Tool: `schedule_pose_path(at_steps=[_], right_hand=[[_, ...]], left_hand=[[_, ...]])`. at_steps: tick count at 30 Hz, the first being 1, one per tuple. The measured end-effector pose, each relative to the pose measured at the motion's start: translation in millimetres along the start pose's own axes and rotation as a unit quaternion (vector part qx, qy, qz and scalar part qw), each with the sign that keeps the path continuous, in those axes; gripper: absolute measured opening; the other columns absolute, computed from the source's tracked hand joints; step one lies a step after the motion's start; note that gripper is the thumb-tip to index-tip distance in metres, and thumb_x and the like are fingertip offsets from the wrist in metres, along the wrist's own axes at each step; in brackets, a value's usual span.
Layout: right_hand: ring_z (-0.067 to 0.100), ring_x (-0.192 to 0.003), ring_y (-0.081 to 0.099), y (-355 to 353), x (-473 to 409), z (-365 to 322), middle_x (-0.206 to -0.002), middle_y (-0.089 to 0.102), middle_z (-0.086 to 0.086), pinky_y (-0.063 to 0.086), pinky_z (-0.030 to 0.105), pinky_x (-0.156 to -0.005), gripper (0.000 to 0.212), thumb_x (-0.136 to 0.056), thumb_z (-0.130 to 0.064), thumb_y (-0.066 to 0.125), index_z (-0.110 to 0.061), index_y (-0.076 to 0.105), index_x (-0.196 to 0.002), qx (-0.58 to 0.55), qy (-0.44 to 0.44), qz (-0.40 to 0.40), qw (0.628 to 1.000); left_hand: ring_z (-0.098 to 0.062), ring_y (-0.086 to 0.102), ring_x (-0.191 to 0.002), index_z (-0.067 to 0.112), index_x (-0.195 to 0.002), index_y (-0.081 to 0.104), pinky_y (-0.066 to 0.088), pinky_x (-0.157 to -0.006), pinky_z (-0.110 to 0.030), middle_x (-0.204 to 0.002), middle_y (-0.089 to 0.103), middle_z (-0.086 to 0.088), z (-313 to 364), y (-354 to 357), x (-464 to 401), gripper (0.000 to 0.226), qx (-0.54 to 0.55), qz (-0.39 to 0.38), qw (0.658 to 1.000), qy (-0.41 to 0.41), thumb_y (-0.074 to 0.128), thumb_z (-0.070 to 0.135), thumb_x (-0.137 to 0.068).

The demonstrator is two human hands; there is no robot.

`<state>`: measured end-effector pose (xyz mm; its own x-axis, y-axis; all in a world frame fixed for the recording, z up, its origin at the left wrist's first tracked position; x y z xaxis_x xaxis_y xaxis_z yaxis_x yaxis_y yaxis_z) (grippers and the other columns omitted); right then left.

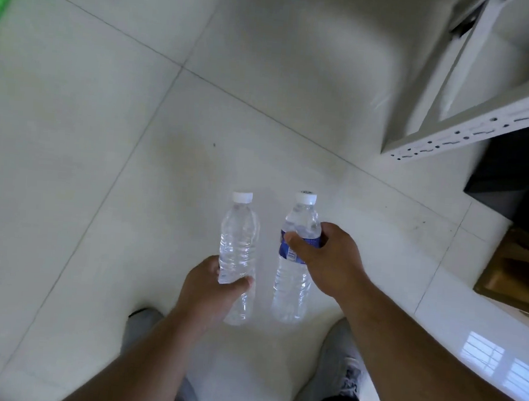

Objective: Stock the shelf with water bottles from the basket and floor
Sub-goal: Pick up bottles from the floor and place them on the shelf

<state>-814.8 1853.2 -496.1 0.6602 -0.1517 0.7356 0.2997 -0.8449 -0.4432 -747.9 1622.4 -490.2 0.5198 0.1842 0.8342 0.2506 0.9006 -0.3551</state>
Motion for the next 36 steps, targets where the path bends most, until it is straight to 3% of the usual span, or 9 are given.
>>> schedule_pose_path(at_steps=[3,8,10,15,19,21,27,36], right_hand=[[0.006,-0.074,0.064,-35.7,52.4,-75.4,-0.085,0.07,-0.008,0.04,0.013,-0.056,0.031,-0.08,-0.047,0.076,-0.023,0.067,-0.097,0.001,-0.039,-0.003,0.999],[0.002,-0.069,0.062,-102.5,166.4,-223.8,-0.082,0.069,-0.01,0.039,0.012,-0.055,0.023,-0.083,-0.044,0.074,-0.025,0.067,-0.093,0.003,-0.117,0.005,0.993],[0.0,-0.07,0.063,-128.2,221.4,-286.2,-0.083,0.07,-0.012,0.038,0.009,-0.054,0.02,-0.084,-0.042,0.074,-0.026,0.067,-0.095,0.005,-0.158,0.01,0.987],[0.008,-0.084,0.068,-182.2,376.8,-433.6,-0.089,0.073,-0.011,0.053,0.025,-0.073,0.026,-0.08,-0.042,0.078,-0.027,0.07,-0.098,0.001,-0.258,0.025,0.966],[-0.005,-0.081,0.066,-205.8,501.4,-532.9,-0.09,0.072,-0.017,0.047,0.011,-0.067,0.019,-0.083,-0.038,0.077,-0.031,0.07,-0.099,-0.003,-0.343,0.033,0.939],[-0.006,-0.08,0.065,-207.2,555.5,-571.7,-0.089,0.072,-0.018,0.043,0.006,-0.061,0.018,-0.084,-0.04,0.076,-0.031,0.07,-0.098,0.008,-0.38,0.042,0.924],[-0.005,-0.083,0.064,-175.3,666.6,-655.5,-0.092,0.068,-0.024,0.048,0.017,-0.07,0.02,-0.083,-0.046,0.075,-0.041,0.064,-0.099,0.007,-0.447,0.039,0.894],[0.001,-0.088,0.066,-97.3,728.6,-735.0,-0.1,0.071,-0.017,0.05,0.022,-0.073,0.034,-0.081,-0.047,0.077,-0.033,0.068,-0.11,-0.009,-0.504,0.029,0.863]], left_hand=[[-0.009,0.069,-0.079,0.029,-0.09,0.068,0.054,-0.073,-0.028,-0.084,0.073,0.009,40.5,-51.2,55.6,0.02,0.032,0.017,0.999,0.02,0.08,0.032,-0.074],[-0.006,0.07,-0.083,0.03,-0.095,0.068,0.055,-0.078,-0.028,-0.088,0.074,0.012,122.3,-152.0,172.8,0.025,0.083,0.049,0.993,0.07,0.081,0.031,-0.074],[-0.006,0.069,-0.084,0.031,-0.096,0.068,0.055,-0.077,-0.027,-0.089,0.073,0.013,154.1,-196.9,228.2,0.025,0.09,0.065,0.989,0.096,0.081,0.031,-0.074],[0.004,0.064,-0.083,0.035,-0.091,0.064,0.045,-0.069,-0.015,-0.089,0.071,0.014,220.5,-306.2,378.6,0.022,0.104,0.108,0.973,0.177,0.08,0.029,-0.077],[0.005,0.066,-0.08,0.029,-0.099,0.068,0.046,-0.069,-0.015,-0.09,0.073,0.012,246.6,-380.9,483.4,0.025,0.155,0.134,0.953,0.223,0.081,0.027,-0.077],[-0.001,0.067,-0.082,0.026,-0.096,0.07,0.047,-0.071,-0.018,-0.088,0.074,0.01,253.0,-415.6,525.5,0.023,0.181,0.149,0.94,0.247,0.081,0.024,-0.076],[-0.004,0.068,-0.085,0.025,-0.094,0.072,0.051,-0.077,-0.023,-0.089,0.075,0.01,254.4,-519.4,611.3,0.021,0.217,0.202,0.9,0.319,0.082,0.02,-0.076],[-0.01,0.068,-0.091,0.026,-0.099,0.071,0.05,-0.075,-0.023,-0.092,0.075,0.009,221.0,-639.8,645.9,0.029,0.235,0.268,0.866,0.35,0.084,0.023,-0.073]])
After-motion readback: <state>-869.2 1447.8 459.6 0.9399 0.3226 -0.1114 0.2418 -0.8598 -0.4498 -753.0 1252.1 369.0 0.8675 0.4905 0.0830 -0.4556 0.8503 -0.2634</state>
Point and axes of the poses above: each hand's wrist, its own x-axis away from the middle knuckle, its own y-axis out of the palm, z = x × y, the point moved 9 cm from there along -x, towards the middle knuckle
